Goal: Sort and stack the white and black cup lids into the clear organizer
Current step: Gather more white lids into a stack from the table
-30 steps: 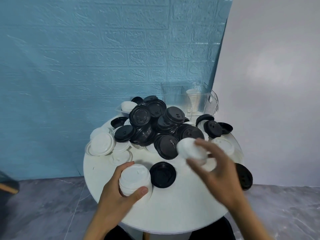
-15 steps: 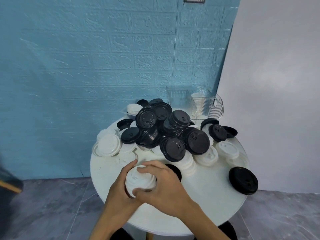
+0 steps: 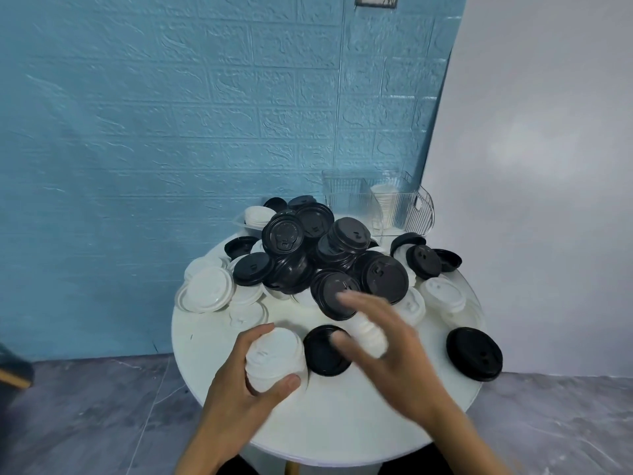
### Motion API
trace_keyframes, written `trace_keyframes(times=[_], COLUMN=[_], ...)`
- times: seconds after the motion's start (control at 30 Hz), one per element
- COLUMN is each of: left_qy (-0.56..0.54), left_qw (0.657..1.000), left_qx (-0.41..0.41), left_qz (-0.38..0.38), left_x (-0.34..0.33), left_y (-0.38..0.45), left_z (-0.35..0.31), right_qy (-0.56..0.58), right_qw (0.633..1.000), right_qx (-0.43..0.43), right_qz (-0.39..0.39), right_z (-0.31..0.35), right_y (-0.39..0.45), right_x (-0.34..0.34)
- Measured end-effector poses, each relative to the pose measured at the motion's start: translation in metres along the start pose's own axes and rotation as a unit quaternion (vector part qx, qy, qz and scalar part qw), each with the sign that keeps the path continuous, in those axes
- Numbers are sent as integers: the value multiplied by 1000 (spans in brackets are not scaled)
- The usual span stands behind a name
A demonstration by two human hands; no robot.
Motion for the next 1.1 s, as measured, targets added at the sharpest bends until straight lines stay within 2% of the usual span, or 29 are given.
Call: trace_keyframes(times=[0.07, 0.13, 0.23, 0.4, 0.53, 0.67, 0.87, 1.1], left_qy=[-2, -2, -4, -6, -10, -13, -12, -12], left_qw=[1000, 1000, 1000, 1000, 1000, 1000, 1000, 1000], left_qx=[3, 5, 7, 13, 9, 8, 4, 0], left_qz=[1, 1, 3, 3, 2, 0, -3, -3], left_x=[0, 0, 0, 0, 1, 1, 2, 2], left_y=[0, 1, 1, 2, 2, 1, 1, 1], left_z=[1, 1, 1, 4, 2, 0, -2, -3], right_qy=[-46, -119, -197, -192, -198, -175, -134, -104], right_qw=[993, 972, 938, 940, 942, 953, 982, 988], right_qx=[-21, -87, -175, -222, -214, -176, -117, -116], right_qz=[-103, -182, -227, -174, -166, -177, -63, -12], right_z=[-23, -54, -91, -123, -127, -105, -68, -72], right_y=[-11, -28, -55, -71, -73, -70, -54, -47], right_x=[51, 94, 129, 128, 115, 103, 34, 2])
Point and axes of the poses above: each hand's wrist, its own y-axis towards the middle knuckle, its own x-axis out of the back of the hand, z = x × y, the point moved 8 cm from there along y, towards the middle knuckle, and after that the axes turned 1 degree about y, right-handed, at the moved point
